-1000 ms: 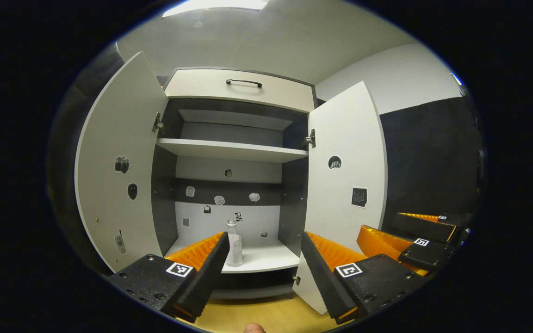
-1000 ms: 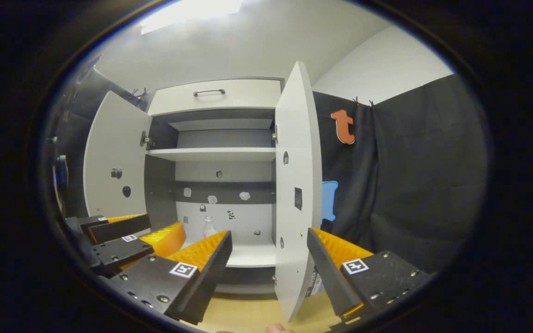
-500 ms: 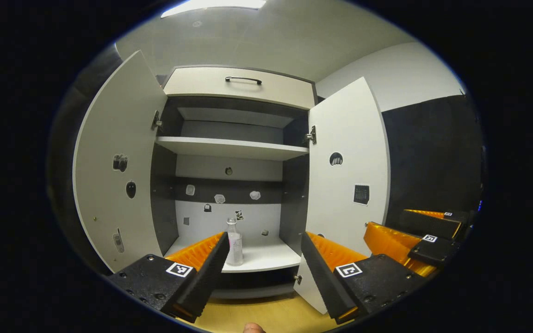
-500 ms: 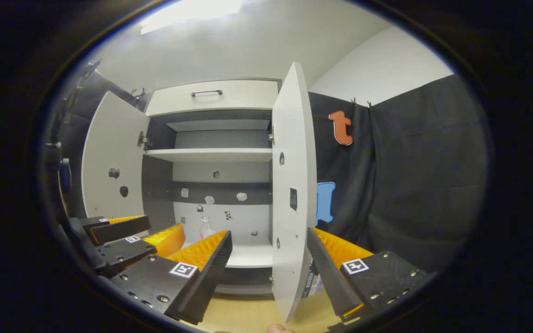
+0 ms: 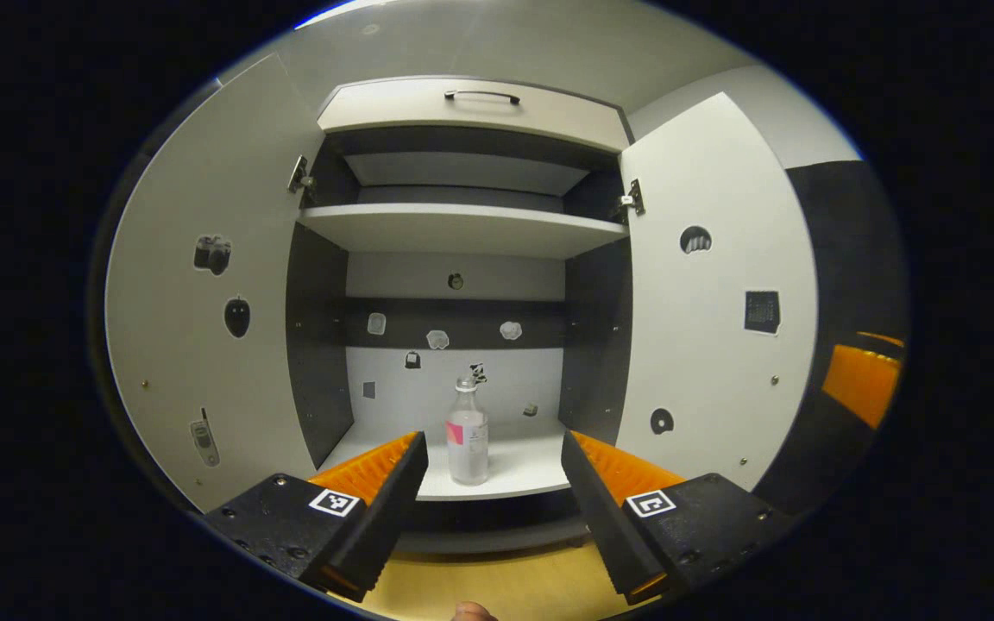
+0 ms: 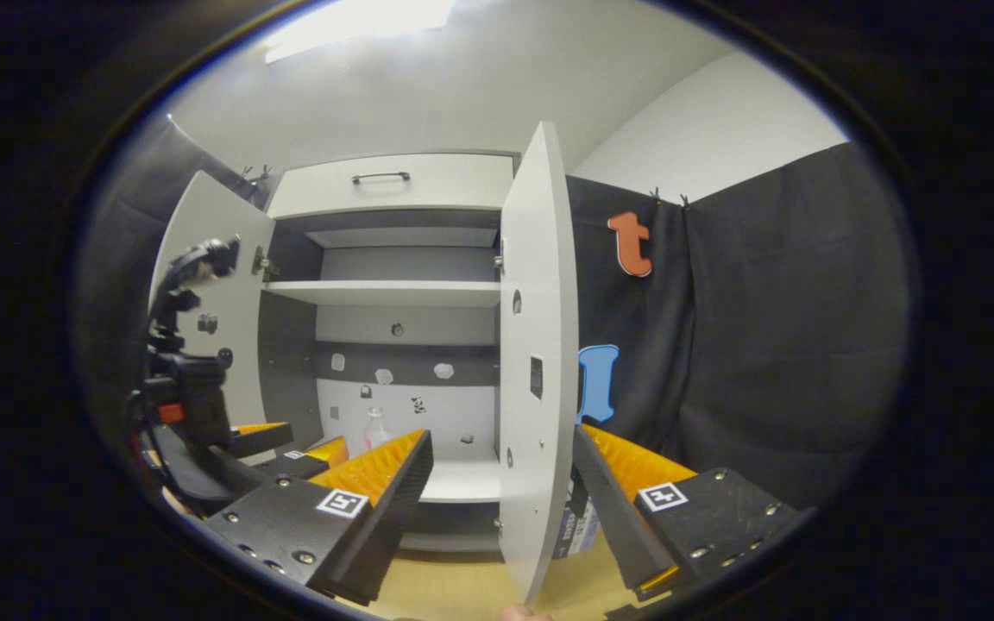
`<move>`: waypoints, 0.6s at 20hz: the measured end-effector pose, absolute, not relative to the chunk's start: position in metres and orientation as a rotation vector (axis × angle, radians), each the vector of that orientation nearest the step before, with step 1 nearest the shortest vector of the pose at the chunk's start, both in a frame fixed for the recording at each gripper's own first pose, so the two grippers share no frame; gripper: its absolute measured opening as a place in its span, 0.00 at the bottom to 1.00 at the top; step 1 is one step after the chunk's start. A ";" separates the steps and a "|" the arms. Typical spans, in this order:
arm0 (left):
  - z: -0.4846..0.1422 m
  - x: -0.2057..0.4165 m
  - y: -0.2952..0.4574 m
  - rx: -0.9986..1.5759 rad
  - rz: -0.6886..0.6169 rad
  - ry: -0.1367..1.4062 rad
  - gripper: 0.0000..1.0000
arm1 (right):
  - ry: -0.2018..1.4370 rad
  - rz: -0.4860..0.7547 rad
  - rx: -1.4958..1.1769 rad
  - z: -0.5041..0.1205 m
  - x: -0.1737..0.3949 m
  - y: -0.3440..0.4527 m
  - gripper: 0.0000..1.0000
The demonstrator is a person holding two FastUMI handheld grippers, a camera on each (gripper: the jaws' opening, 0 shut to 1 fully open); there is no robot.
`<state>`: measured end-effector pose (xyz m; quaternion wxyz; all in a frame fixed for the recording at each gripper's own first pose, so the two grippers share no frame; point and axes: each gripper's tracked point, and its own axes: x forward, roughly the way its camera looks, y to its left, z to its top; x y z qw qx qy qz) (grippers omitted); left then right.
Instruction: Grasp the bottle in the cabinet with the left hand and place it on the coaster, then close the right door with the right hand and the left door with the left hand.
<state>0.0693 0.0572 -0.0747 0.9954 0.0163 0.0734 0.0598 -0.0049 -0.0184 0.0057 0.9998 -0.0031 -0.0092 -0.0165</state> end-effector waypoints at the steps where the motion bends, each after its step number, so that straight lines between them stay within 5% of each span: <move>1: -0.080 0.078 0.063 0.036 0.127 0.158 0.96 | -0.021 -0.043 -0.010 0.005 -0.004 -0.021 0.98; 12: -0.135 0.180 0.106 0.034 0.145 0.193 0.96 | -0.051 -0.206 -0.039 0.009 -0.020 -0.055 0.98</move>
